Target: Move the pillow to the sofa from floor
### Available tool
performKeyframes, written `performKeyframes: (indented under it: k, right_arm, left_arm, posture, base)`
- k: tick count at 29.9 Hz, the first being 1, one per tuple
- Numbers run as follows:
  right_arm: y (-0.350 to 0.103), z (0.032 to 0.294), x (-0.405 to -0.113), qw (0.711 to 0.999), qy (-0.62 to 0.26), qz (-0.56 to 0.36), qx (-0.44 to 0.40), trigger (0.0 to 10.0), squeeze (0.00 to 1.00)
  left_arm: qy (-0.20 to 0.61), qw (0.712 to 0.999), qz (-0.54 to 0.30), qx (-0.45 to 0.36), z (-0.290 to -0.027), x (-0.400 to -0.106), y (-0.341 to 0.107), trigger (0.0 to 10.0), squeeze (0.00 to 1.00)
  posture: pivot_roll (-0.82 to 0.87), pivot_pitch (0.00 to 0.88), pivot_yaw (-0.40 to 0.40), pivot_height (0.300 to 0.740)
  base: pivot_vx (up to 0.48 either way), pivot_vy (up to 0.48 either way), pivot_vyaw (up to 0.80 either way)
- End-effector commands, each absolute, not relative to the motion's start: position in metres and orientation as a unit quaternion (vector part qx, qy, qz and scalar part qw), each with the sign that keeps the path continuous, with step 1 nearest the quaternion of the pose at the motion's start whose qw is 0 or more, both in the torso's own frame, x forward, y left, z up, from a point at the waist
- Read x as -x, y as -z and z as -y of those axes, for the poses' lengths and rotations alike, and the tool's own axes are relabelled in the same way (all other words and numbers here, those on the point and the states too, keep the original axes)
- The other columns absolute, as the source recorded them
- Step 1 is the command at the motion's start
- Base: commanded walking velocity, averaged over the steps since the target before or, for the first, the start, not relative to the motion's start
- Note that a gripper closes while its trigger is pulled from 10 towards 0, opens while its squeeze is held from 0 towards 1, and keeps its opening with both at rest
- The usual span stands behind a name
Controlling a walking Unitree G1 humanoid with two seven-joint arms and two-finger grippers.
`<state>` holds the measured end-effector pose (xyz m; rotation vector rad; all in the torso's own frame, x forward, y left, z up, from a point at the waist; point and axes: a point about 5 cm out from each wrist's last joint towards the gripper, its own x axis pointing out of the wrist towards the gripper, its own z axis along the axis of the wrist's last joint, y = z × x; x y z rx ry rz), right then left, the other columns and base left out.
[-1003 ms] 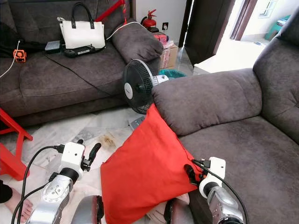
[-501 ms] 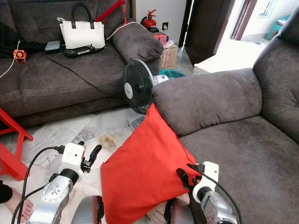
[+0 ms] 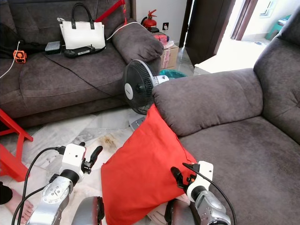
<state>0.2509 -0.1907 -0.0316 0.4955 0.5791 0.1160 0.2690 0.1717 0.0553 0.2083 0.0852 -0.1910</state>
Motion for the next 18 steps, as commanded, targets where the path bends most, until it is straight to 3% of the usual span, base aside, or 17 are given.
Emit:
performKeyframes:
  k: [1, 2, 3, 4, 5, 18]
  right_arm:
    - [0.0297, 0.1907, -0.2535, 0.927, -0.053, -0.274, -0.249, 10.0, 0.0]
    - [0.029, 0.1904, -0.2543, 0.928, -0.051, -0.269, -0.254, 10.0, 0.0]
    - [0.0284, 0.1903, -0.2548, 0.928, -0.05, -0.266, -0.257, 2.9, 0.0]
    - [0.0284, 0.1903, -0.2548, 0.928, -0.05, -0.266, -0.257, 2.9, 0.0]
    - [0.0282, 0.1907, -0.2549, 0.928, -0.049, -0.263, -0.259, 0.0, 0.0]
    - [0.0278, 0.1931, -0.2554, 0.93, -0.036, -0.258, -0.26, 0.0, 0.0]
  left_arm:
    - [0.096, 0.989, -0.049, -0.103, -0.1718, -0.269, -0.0535, 10.0, 0.0]
    - [0.096, 0.989, -0.049, -0.102, -0.1717, -0.2689, -0.0534, 10.0, 0.0]
    - [0.096, 0.989, -0.049, -0.102, -0.1714, -0.2689, -0.0534, 10.0, 0.0]
    - [0.096, 0.989, -0.049, -0.102, -0.1714, -0.2689, -0.0534, 10.0, 0.0]
    - [0.097, 0.989, -0.049, -0.101, -0.1708, -0.2689, -0.0533, 10.0, 0.0]
    - [0.096, 0.989, -0.049, -0.099, -0.1696, -0.2694, -0.0534, 10.0, 0.0]
  posture:
    - [0.14, 0.0, -0.059, 0.568]
    - [0.14, 0.0, -0.058, 0.568]
    - [0.14, 0.0, -0.06, 0.568]
    - [0.14, 0.0, -0.06, 0.568]
    - [0.13, 0.0, -0.06, 0.568]
    - [0.14, 0.0, -0.065, 0.568]
  base:
    - [0.0, 0.0, 0.0]
    - [0.0, 0.0, 0.0]
    - [0.0, 0.0, 0.0]
    - [0.0, 0.0, 0.0]
    - [0.0, 0.0, 0.0]
    - [0.0, 0.0, 0.0]
